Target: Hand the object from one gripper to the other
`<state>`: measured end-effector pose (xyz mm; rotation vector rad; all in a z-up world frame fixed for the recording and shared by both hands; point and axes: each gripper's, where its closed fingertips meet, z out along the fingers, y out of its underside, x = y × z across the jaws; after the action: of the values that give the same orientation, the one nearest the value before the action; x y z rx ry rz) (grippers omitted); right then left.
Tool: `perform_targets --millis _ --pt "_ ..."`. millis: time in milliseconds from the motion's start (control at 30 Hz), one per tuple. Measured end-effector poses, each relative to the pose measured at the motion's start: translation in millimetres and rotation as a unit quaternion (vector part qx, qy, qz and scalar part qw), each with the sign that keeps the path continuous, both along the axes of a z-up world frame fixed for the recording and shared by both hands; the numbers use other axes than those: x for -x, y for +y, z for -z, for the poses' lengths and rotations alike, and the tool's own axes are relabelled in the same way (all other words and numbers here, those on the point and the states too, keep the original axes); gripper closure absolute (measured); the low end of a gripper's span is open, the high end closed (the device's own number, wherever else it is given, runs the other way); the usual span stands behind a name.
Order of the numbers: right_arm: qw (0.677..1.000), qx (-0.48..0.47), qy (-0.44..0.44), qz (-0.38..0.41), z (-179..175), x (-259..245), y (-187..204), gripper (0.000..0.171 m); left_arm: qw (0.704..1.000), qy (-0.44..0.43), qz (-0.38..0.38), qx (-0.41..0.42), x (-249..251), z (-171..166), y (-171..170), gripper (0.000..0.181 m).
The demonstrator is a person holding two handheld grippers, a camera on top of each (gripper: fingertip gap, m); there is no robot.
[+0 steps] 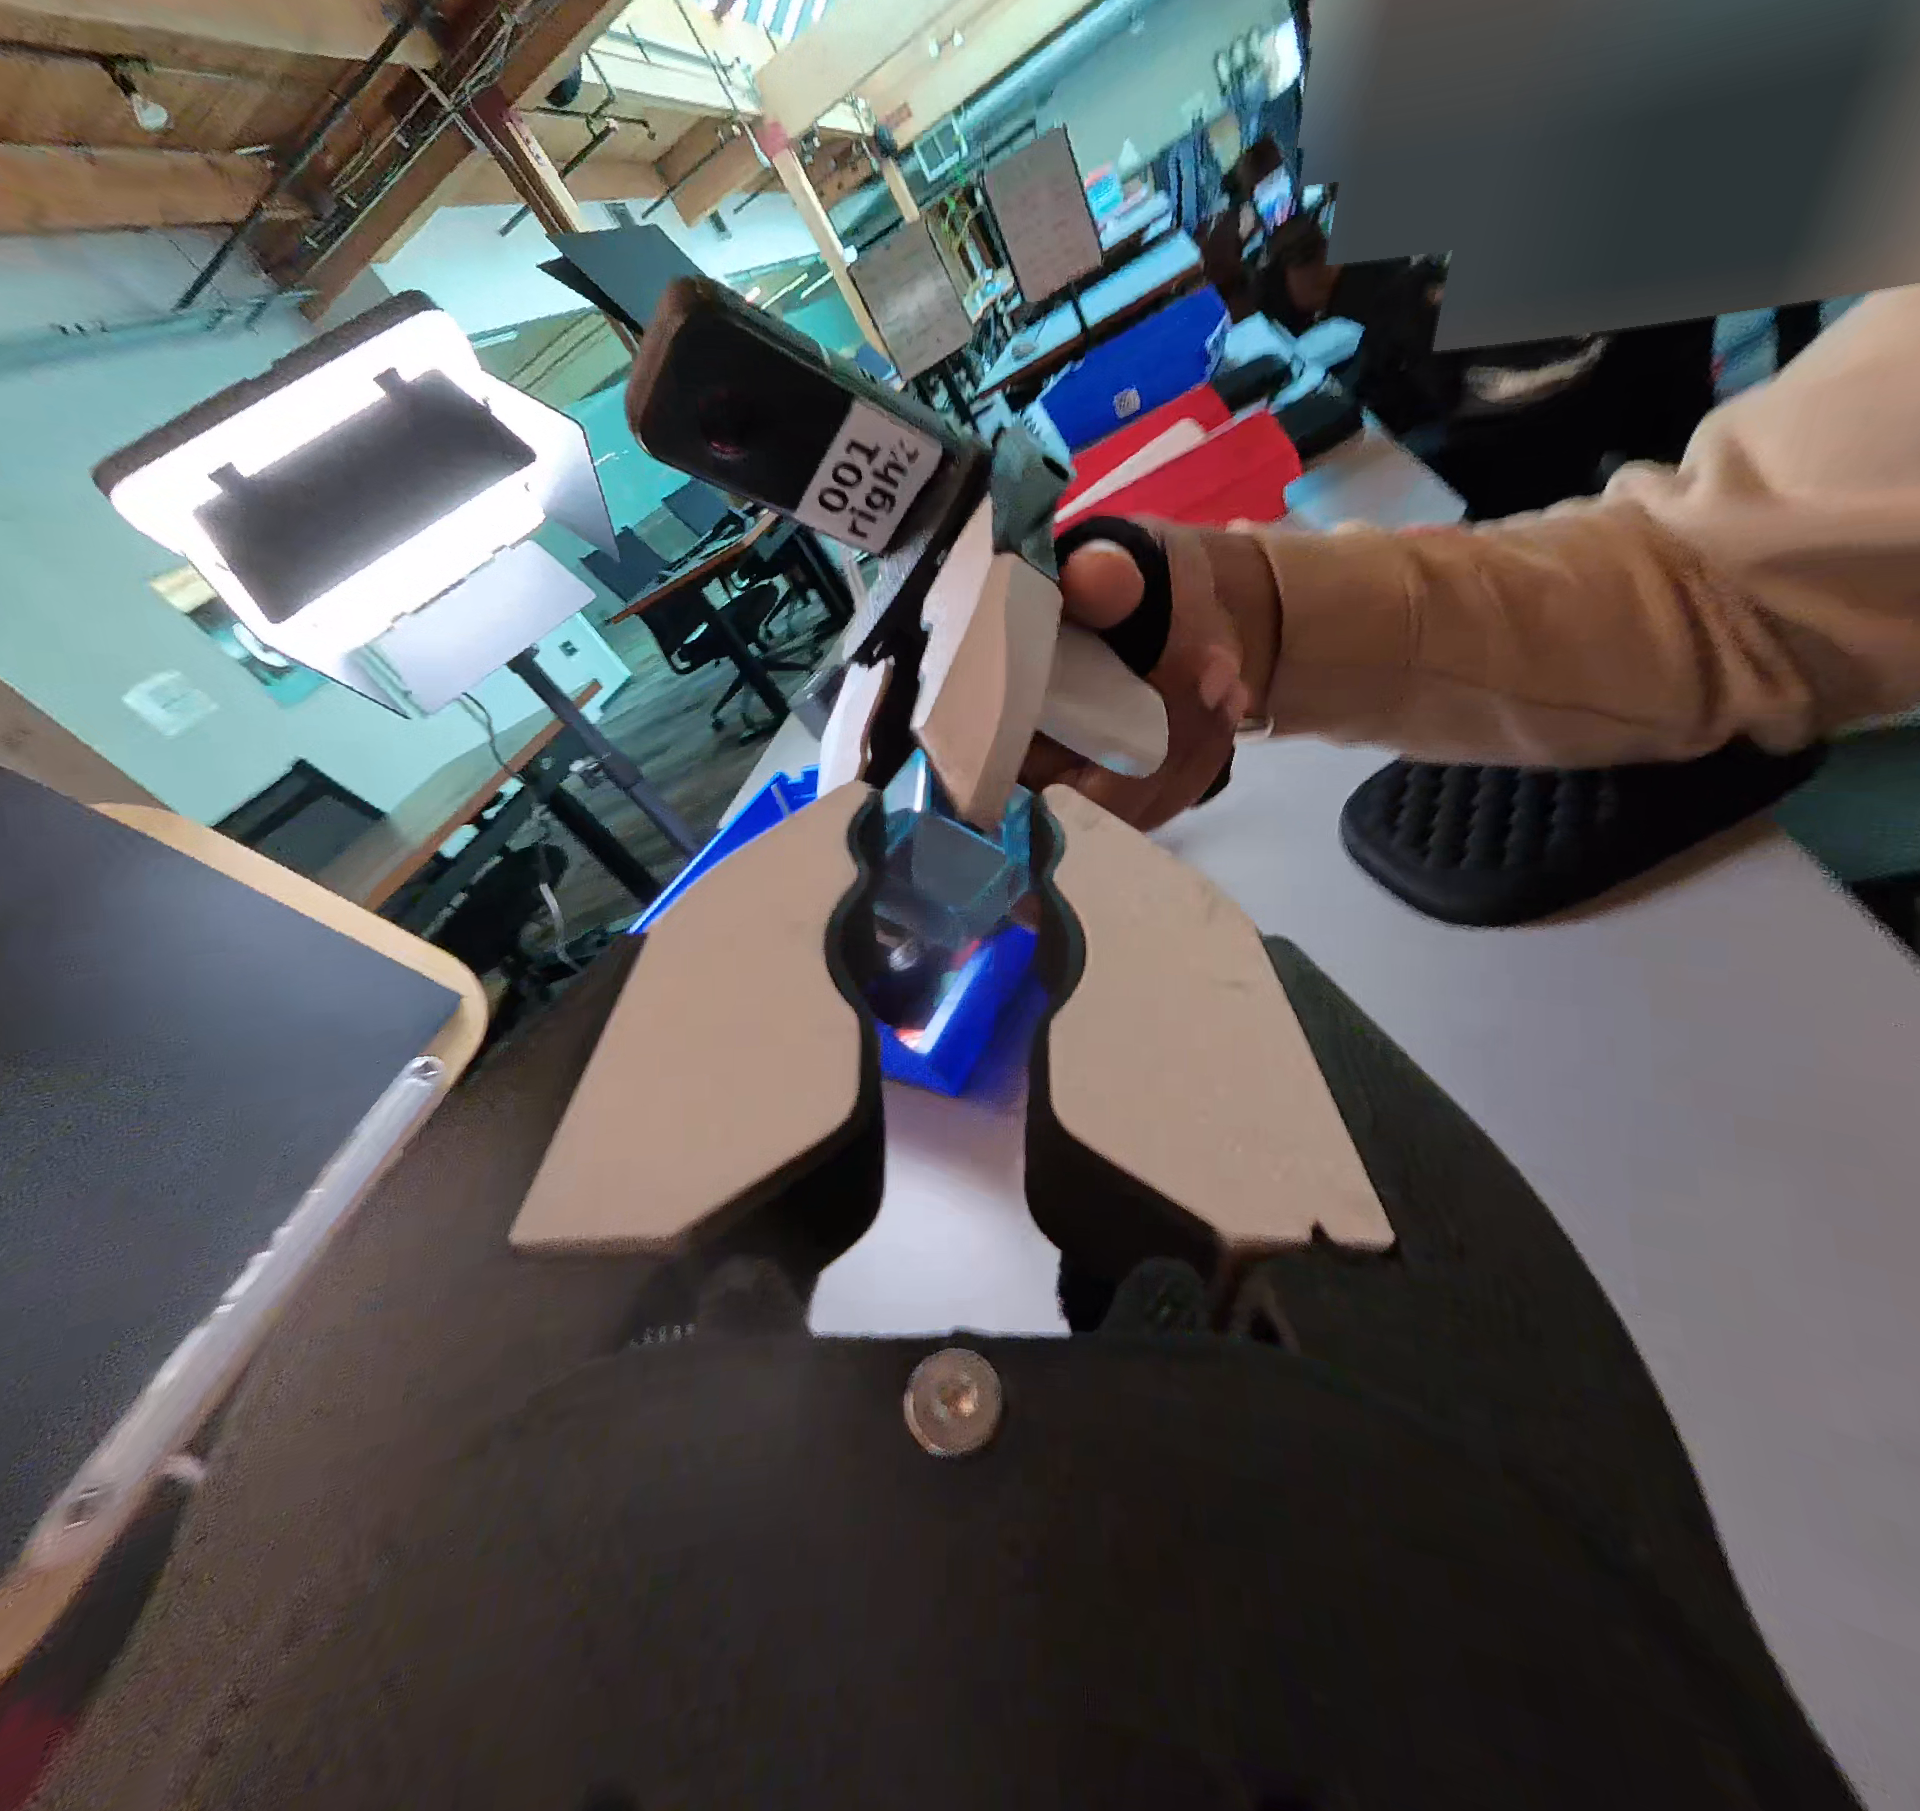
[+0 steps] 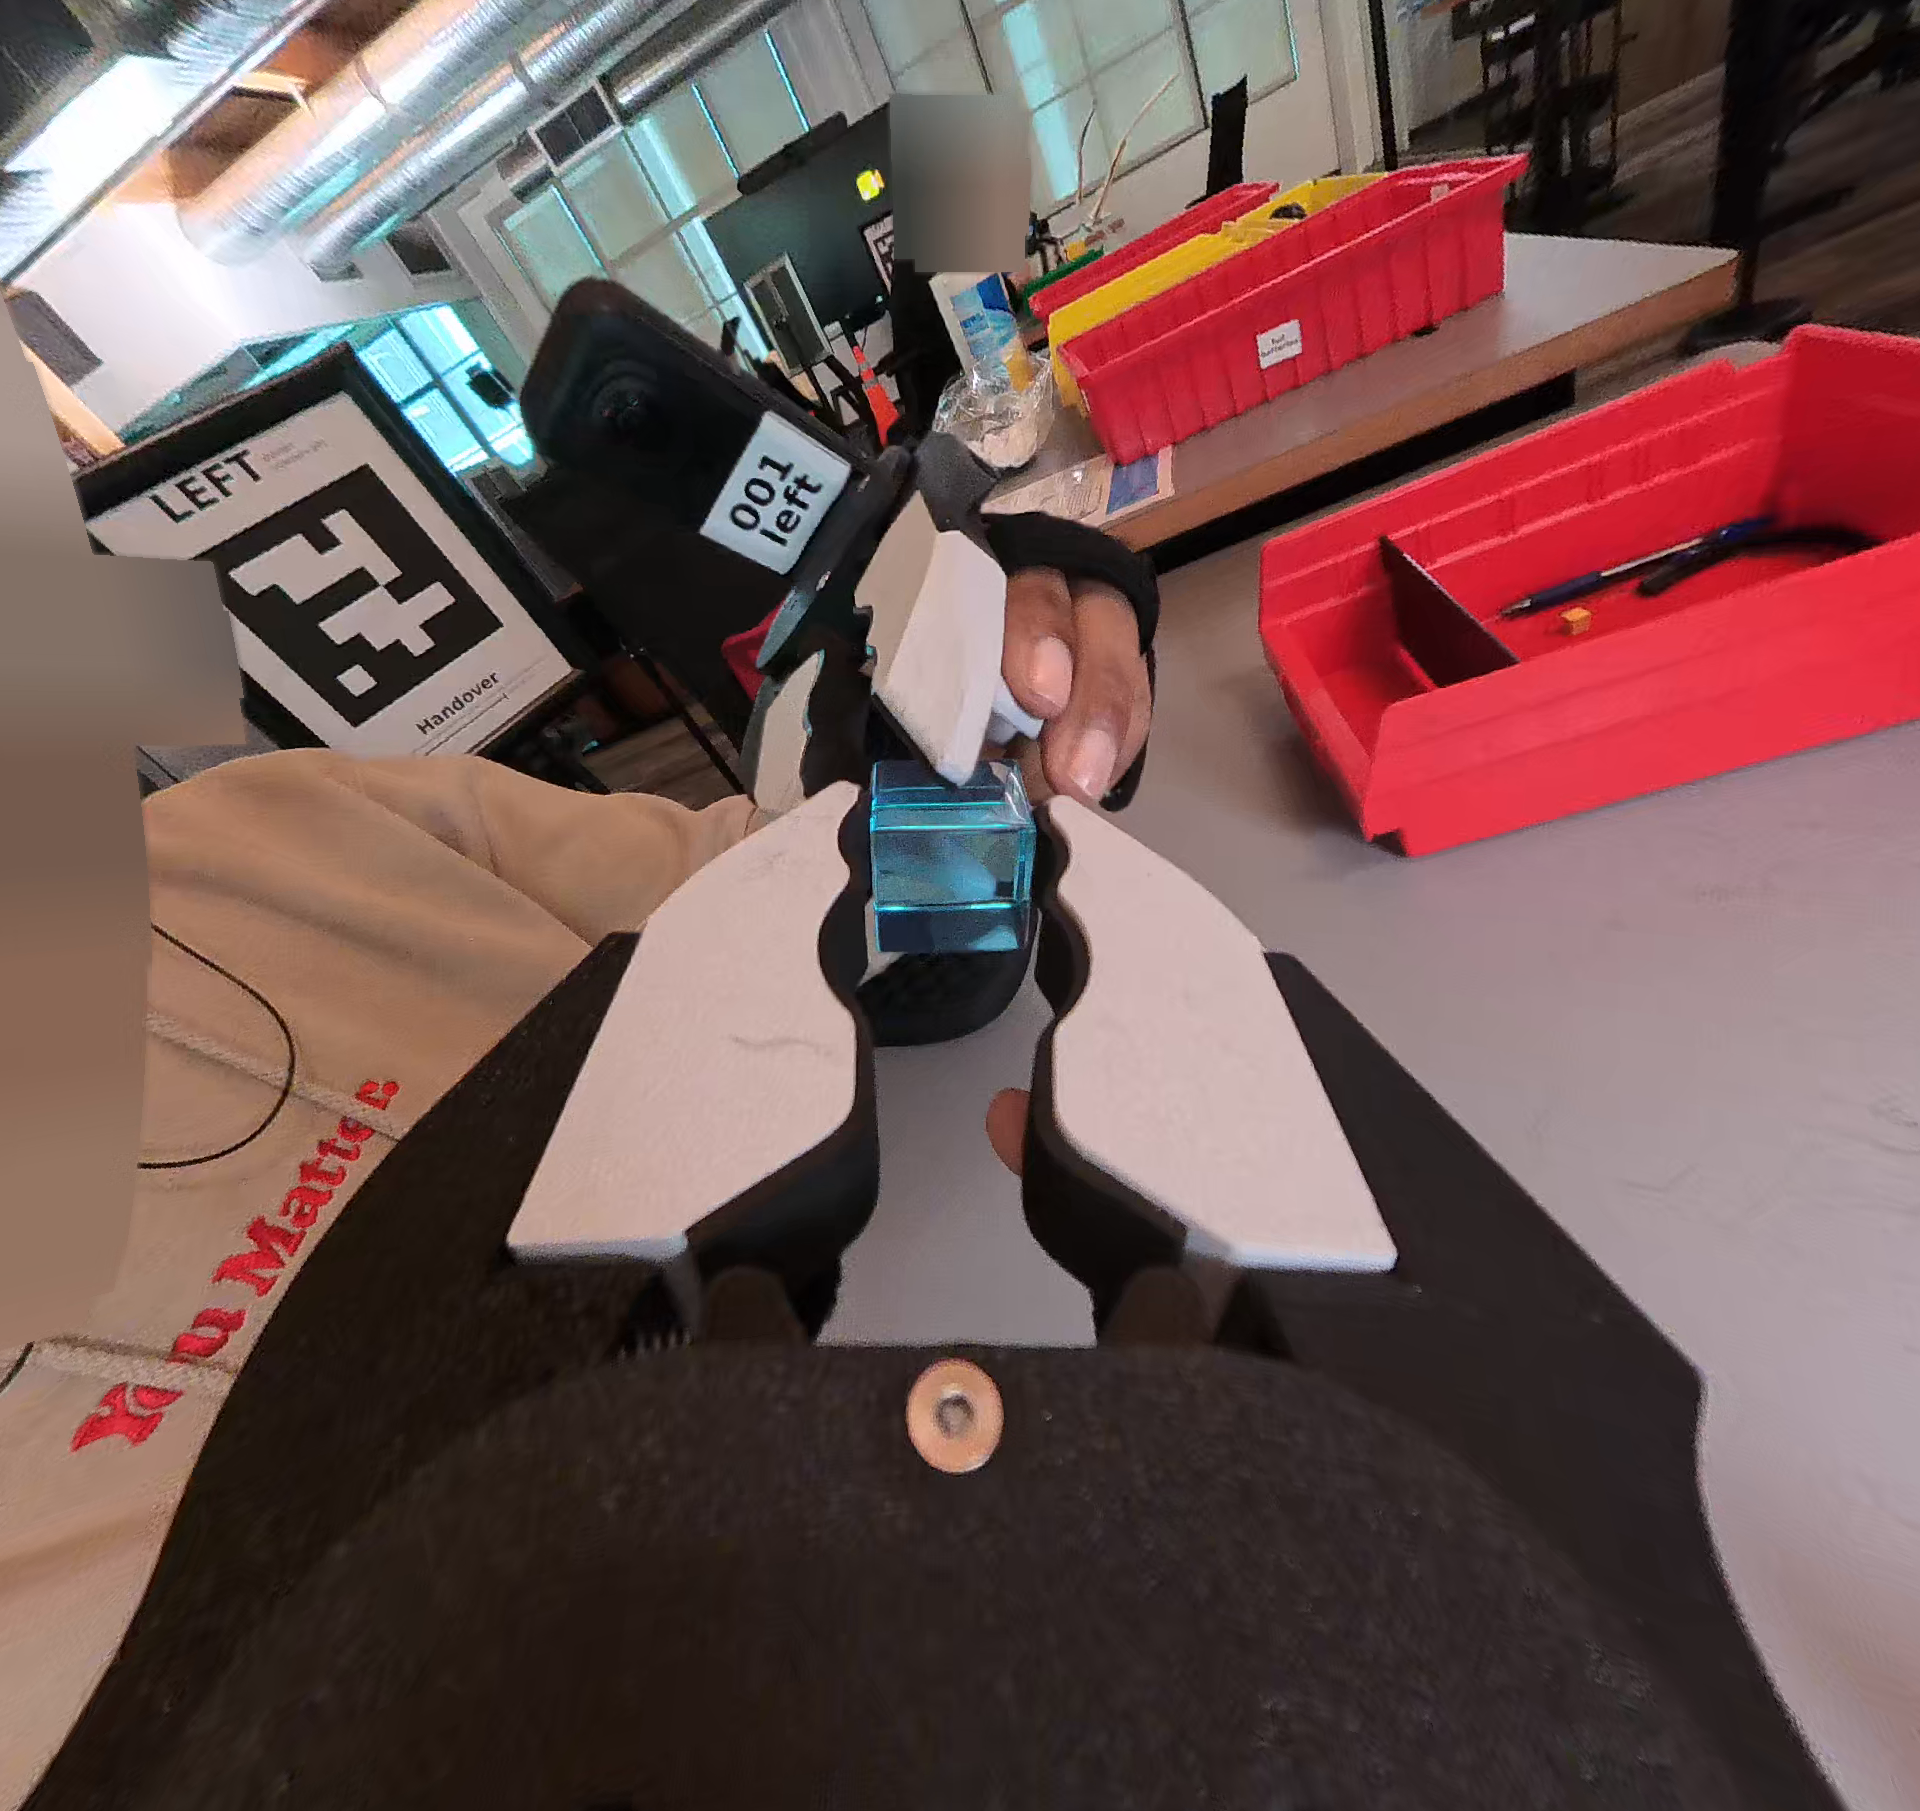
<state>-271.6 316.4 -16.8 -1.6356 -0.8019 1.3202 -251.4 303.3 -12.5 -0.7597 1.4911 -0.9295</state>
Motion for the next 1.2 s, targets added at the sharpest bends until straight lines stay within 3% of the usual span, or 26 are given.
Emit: perform_targets --millis 133,333,433,533,600,667,800,900,967,1033,1100,1200 --pt "0.999 0.007 -0.016 0.028 2 -3 5 0.143 0.998 0.027 -0.028 -0.056 -3 10 1 0.136" --pt "0.999 0.031 0.0 0.026 3 0 6 0.143 0.978 0.033 -0.132 -0.158 -11 12 19 0.149" --pt "0.998 -0.008 0.04 0.047 -14 -6 10 0.141 0.983 -0.004 -0.159 -0.089 -11 -4 24 0.15" --pt "0.977 -0.169 0.034 0.122 -36 -23 14 0.137 0.984 -0.058 -0.145 0.083 -7 -19 39 0.15" --pt "0.941 -0.291 -0.001 0.171 -44 -30 12 0.134 0.966 -0.094 -0.115 0.213 -5 -27 48 0.151" --pt "0.884 -0.407 -0.069 0.217 -43 -29 12 0.129 0.936 -0.125 -0.08 0.318 -4 -31 52 0.151" --pt "0.716 -0.582 -0.233 0.306 -31 -24 25 0.123 0.876 -0.172 -0.021 0.451 -9 -32 47 0.151" --pt "0.661 -0.624 -0.257 0.329 -31 -17 24 0.122 0.843 -0.185 0.024 0.504 -18 -29 31 0.151" --pt "0.636 -0.638 -0.27 0.339 -33 -21 23 0.137 0.835 -0.181 0.046 0.518 -23 -27 21 0.151" --pt "0.653 -0.638 -0.256 0.317 -34 -20 17 0.143 0.841 -0.179 0.061 0.506 -24 -28 16 0.152" --pt "0.723 -0.591 -0.234 0.27 -33 -21 12 0.143 0.871 -0.166 0.08 0.456 -22 -32 12 0.146" --pt "0.834 -0.481 -0.196 0.185 -28 -29 3 0.143 0.942 -0.12 0.087 0.301 -15 -28 2 0.14"
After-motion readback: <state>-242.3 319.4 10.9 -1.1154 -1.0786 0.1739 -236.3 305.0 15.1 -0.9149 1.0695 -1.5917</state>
